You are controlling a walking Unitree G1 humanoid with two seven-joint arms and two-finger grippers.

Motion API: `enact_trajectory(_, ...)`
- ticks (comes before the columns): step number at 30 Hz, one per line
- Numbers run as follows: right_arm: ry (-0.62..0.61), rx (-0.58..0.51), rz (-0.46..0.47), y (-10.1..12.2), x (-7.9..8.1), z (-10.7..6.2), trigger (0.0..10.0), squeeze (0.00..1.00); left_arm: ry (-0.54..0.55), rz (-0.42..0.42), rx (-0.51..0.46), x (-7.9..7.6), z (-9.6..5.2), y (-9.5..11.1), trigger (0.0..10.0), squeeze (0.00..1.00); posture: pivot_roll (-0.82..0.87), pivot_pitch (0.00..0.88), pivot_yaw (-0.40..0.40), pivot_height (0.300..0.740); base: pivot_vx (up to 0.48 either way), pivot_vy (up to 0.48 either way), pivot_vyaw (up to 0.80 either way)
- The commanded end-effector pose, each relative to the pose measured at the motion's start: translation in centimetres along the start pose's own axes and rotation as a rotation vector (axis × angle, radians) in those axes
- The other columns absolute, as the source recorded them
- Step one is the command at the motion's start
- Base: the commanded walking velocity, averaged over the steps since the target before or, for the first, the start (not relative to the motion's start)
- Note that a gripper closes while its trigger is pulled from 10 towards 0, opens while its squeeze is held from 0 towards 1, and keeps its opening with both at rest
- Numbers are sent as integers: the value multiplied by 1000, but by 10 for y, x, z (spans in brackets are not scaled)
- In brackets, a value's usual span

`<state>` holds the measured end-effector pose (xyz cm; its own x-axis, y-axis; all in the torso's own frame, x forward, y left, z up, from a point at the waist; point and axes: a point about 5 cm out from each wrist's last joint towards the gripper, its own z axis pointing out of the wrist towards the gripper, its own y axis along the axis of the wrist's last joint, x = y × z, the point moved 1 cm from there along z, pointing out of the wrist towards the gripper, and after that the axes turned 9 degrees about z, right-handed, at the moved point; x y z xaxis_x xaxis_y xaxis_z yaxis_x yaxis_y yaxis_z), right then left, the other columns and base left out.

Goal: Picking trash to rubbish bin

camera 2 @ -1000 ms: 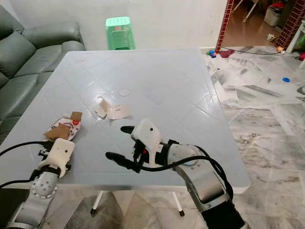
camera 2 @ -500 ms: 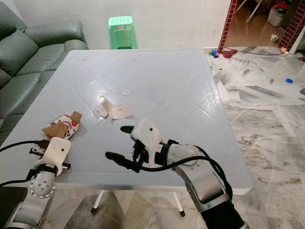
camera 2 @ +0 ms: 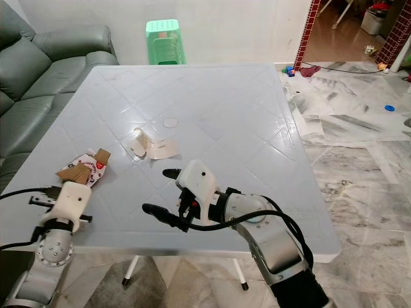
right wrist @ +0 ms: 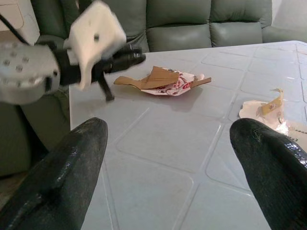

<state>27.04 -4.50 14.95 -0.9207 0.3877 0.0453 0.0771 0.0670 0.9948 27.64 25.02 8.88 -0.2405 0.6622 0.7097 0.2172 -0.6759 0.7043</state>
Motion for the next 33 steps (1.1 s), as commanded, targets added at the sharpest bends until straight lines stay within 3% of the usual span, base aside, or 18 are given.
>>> enact_trajectory(1, 6, 6, -16, 1, 0, 1, 10000, 0, 45, -55, 4, 10, 4, 3, 10000, 1000, 6, 43, 9, 740, 0, 0, 0)
enact_trajectory(6, 6, 5, -17, 1, 0, 2, 10000, 0, 51, -135, -11, 6, 1, 18, 10000, 1000, 6, 42, 10, 740, 0, 0, 0)
enact_trajectory(9, 6, 4, -17, 1, 0, 2, 10000, 0, 41, -139, -23, 1, -4, 21, 10000, 1000, 8, 41, 11, 740, 0, 0, 0)
enact_trajectory(16, -1, 2, -18, 1, -1, 3, 10000, 0, 3, -88, 35, -5, -14, -7, 10000, 1000, 13, 42, 9, 740, 0, 0, 0)
enact_trajectory(19, -1, 1, -19, 1, -2, 3, 10000, 0, 50, -70, 60, 11, 0, -14, 10000, 1000, 15, 39, 8, 740, 0, 0, 0)
enact_trajectory(26, -13, -14, -21, 3, -5, 4, 10000, 0, 89, -67, 37, 27, 19, -9, 10000, 1000, 13, 32, 11, 740, 0, 0, 0)
enact_trajectory(31, -58, -34, -26, 6, -11, 8, 10000, 0, 91, -63, 3, 30, 30, 1, 10000, 1000, 13, 32, 11, 740, 0, 0, 0)
enact_trajectory(33, -130, -58, -29, 8, -21, 13, 10000, 0, 26, -31, 48, 22, 40, -3, 10000, 1000, 16, 30, 8, 740, 0, 0, 0)
